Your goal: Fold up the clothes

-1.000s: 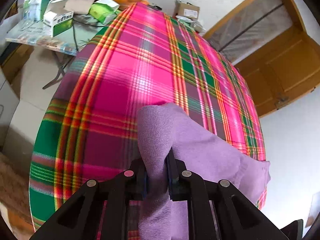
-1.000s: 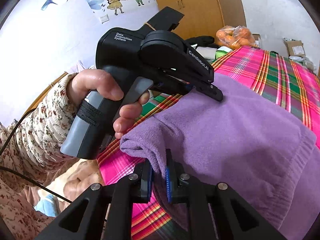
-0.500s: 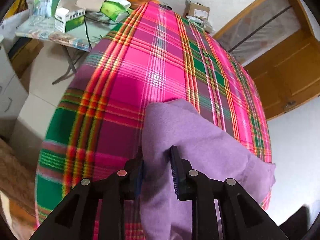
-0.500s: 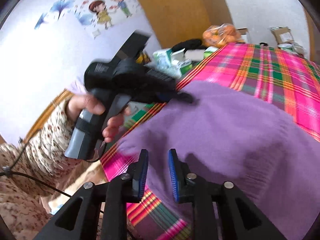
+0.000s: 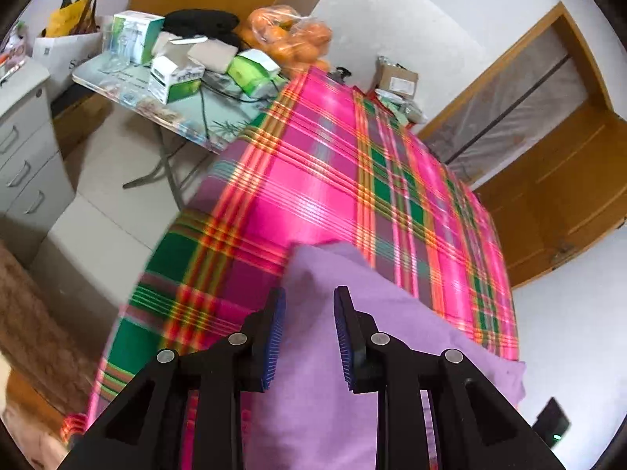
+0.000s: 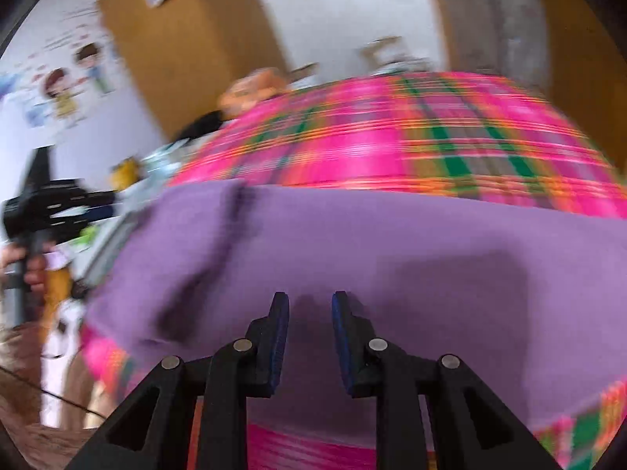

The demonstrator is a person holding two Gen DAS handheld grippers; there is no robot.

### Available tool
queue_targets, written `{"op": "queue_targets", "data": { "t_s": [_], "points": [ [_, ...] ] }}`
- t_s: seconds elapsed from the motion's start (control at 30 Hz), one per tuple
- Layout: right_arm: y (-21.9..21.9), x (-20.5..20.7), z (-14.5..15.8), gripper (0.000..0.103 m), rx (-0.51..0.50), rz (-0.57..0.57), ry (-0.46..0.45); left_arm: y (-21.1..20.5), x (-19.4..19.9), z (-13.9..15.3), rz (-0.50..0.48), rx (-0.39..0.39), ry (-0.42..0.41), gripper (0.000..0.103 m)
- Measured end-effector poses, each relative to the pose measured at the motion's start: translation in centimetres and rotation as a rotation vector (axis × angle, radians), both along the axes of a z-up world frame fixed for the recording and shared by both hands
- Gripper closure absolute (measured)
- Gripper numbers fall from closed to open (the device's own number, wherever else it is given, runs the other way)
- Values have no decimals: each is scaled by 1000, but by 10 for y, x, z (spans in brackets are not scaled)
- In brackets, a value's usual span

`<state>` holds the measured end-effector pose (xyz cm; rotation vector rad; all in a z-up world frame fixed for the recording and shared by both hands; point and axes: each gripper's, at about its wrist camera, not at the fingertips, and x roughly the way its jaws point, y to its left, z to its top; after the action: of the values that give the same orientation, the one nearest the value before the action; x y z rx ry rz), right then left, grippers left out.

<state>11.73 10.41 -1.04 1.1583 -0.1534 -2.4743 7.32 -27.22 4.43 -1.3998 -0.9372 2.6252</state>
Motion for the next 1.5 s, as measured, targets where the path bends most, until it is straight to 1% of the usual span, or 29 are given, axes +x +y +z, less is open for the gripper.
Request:
{"op": "queue_targets", "data": {
  "t_s": [0.17, 0.27, 0.37, 0.4, 0.47, 0.57, 0.67, 0.77, 0.8, 0.83, 0.9, 1.03, 1.17, 1.3, 1.33, 1.37, 1.4, 1.5],
  "points": [
    [38, -3, -9, 80, 116, -159, 56, 30, -5, 8, -61, 29, 20, 76],
    [63, -3, -10, 80, 133, -241, 68, 47, -8, 13, -98, 46, 32, 76],
    [82, -6, -10, 80, 202, -337, 74, 72, -16, 11, -165, 39, 27, 76],
    [86, -10, -11, 80, 206, -359, 72, 81, -20, 9, -191, 35, 24, 76],
    [95, -15, -9, 80, 194, -378, 76, 99, -26, 7, -241, 29, 16, 76],
    [91, -28, -8, 80, 229, -358, 92, 131, -36, -3, -326, 47, -14, 76],
    [99, -39, -8, 80, 234, -352, 62, 158, -45, -12, -392, 63, -35, 76],
    [109, -49, -8, 80, 282, -375, 38, 180, -54, -18, -443, 60, -52, 76],
    [115, -51, -8, 80, 281, -392, 30, 185, -56, -21, -456, 62, -56, 76],
    [121, -54, -8, 80, 280, -409, 21, 188, -58, -24, -466, 66, -60, 76],
    [138, -57, -7, 80, 234, -432, 0, 195, -62, -30, -483, 72, -69, 76],
    [164, -63, -7, 80, 250, -516, -14, 207, -71, -44, -511, 88, -110, 76],
    [187, -66, -6, 80, 260, -593, -24, 212, -75, -45, -519, 85, -103, 76],
    [201, -63, -7, 85, 218, -628, -26, 211, -79, -46, -520, 105, -108, 76],
    [202, -64, -6, 84, 228, -634, -25, 211, -79, -46, -520, 107, -108, 76],
    [202, -65, -6, 81, 293, -671, -30, 211, -79, -46, -521, 105, -106, 76],
    [202, -65, -7, 79, 337, -694, -35, 211, -80, -46, -522, 104, -104, 76],
    [209, -67, -6, 79, 334, -696, -28, 209, -79, -46, -520, 107, -94, 76]
  ]
}}
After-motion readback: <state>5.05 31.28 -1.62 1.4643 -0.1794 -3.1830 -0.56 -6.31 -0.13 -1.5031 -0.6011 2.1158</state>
